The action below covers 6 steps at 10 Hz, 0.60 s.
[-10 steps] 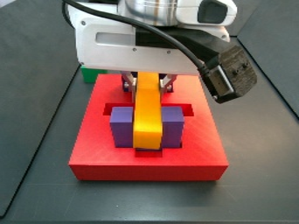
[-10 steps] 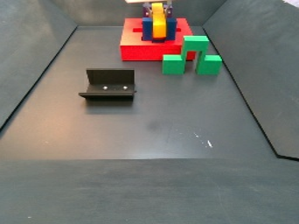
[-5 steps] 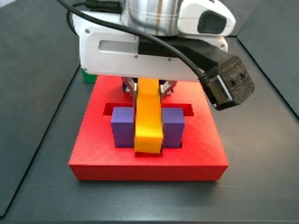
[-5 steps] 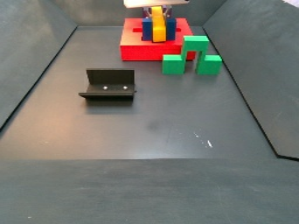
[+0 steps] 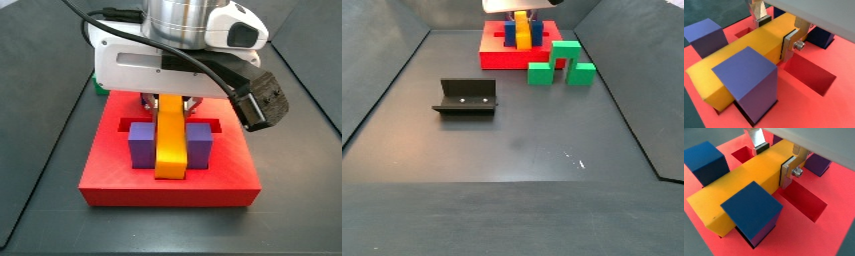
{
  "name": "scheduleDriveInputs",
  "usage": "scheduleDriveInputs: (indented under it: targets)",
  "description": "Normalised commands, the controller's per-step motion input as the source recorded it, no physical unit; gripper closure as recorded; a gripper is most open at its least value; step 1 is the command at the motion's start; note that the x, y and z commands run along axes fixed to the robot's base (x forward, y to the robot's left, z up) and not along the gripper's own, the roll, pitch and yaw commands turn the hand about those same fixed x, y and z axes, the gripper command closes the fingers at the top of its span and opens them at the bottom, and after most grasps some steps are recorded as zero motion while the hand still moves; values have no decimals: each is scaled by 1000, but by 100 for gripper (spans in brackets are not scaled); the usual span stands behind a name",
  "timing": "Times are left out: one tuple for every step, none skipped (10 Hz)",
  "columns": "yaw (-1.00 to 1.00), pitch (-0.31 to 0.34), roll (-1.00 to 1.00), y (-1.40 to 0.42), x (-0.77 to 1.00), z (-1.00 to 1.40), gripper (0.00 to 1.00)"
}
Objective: Pick up the yellow object. Move up. Move to above the board. Insert the yellow object.
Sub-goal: Insert the yellow object.
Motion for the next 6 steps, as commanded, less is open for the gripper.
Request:
scheduleDriveInputs:
  targets:
    - [0, 1, 0, -6, 146, -154, 100]
    - [0, 9, 0, 0, 74, -137, 100]
    - [0, 7, 0, 0, 9, -149, 100]
    - [0, 0, 33, 0, 0, 0, 100]
    - [0, 0, 4, 0, 0, 0, 100]
    - [0, -19, 27, 0, -51, 0, 100]
